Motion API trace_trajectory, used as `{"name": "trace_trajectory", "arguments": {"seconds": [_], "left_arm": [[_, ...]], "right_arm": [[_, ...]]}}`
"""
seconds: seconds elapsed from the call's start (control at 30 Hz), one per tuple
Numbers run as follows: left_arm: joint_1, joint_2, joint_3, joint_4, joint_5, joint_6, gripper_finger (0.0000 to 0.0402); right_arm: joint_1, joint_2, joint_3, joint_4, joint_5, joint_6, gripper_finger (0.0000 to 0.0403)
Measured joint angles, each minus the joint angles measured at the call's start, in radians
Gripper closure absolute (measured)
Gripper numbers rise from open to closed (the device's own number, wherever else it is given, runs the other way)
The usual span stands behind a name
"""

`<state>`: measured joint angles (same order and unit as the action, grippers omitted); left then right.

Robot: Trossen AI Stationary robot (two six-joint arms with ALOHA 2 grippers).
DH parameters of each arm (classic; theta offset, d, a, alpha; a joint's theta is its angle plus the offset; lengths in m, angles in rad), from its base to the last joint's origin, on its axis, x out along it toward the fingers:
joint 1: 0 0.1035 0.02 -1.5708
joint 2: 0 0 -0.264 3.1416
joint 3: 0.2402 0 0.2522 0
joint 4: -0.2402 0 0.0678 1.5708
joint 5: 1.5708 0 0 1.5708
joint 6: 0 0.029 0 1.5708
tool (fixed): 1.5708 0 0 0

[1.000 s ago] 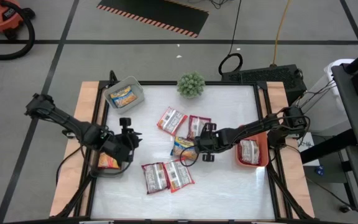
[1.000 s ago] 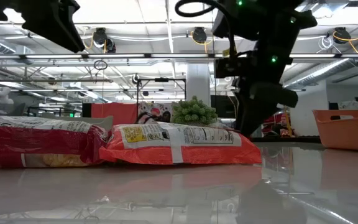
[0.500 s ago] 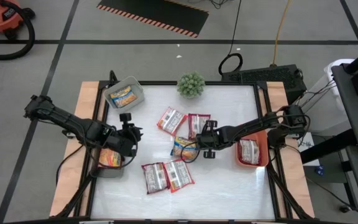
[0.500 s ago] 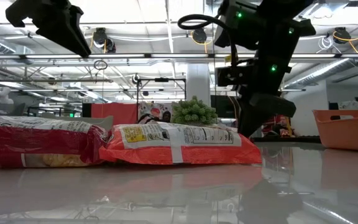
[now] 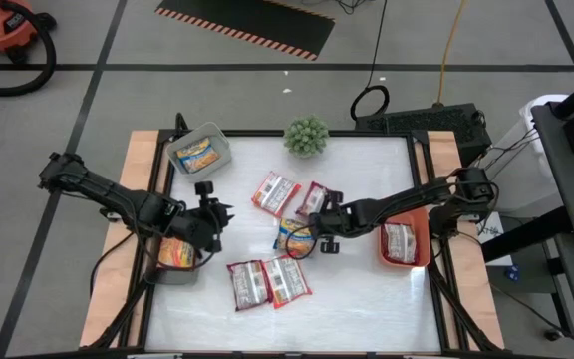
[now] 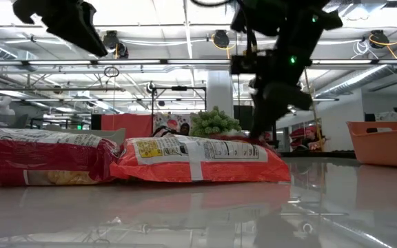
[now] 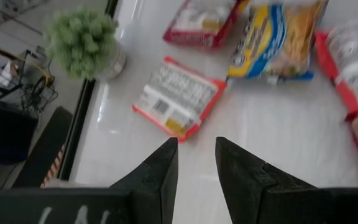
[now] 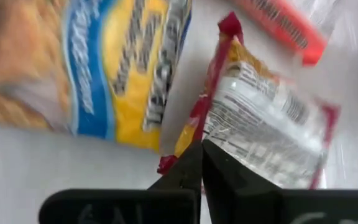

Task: Sort Maruchan noodles
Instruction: Put the red bag into the orange bin

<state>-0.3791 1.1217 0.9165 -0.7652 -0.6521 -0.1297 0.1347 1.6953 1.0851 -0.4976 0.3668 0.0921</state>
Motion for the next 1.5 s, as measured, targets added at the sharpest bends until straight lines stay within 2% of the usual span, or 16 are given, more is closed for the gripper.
{"name": "trace_trajectory", "arguments": {"seconds": [0.23, 0.47, 0.57, 0.77, 0.83, 0.93, 1.13, 1.33, 1.5], "left_arm": [[0.006, 0.029, 0.002, 0.167, 0.034, 0.071, 0.0288], [0.024, 0.185, 0.002, 0.351, 0.054, 0.209, 0.0279], [0.051, 0.264, 0.002, 0.425, 0.057, 0.258, 0.0241], [0.107, 0.377, 0.002, 0.526, 0.058, 0.305, 0.0134], [0.119, 0.399, 0.001, 0.524, 0.060, 0.306, 0.0113], [0.131, 0.421, 0.002, 0.533, 0.060, 0.305, 0.0104], [0.146, 0.430, 0.001, 0.534, 0.106, 0.287, 0.0103], [0.145, 0.430, 0.001, 0.532, 0.110, 0.285, 0.0103], [0.145, 0.430, 0.001, 0.532, 0.109, 0.284, 0.0103]], "right_arm": [[0.014, -0.074, 0.015, 0.053, 0.006, 0.002, 0.0402], [0.024, -0.119, 0.015, 0.079, 0.027, 0.030, 0.0403], [0.033, -0.129, 0.016, 0.105, 0.026, 0.019, 0.0403], [0.050, -0.135, 0.016, 0.078, 0.023, 0.010, 0.0403], [0.052, -0.136, 0.016, 0.048, -0.008, 0.013, 0.0403], [0.059, -0.136, 0.006, 0.030, -0.058, 0.016, 0.0398], [0.078, -0.136, -0.064, 0.137, -0.085, -0.020, 0.0354], [0.074, -0.136, -0.129, 0.220, -0.081, -0.044, 0.0294], [0.075, -0.136, -0.204, 0.350, -0.082, -0.127, 0.0259]]}}
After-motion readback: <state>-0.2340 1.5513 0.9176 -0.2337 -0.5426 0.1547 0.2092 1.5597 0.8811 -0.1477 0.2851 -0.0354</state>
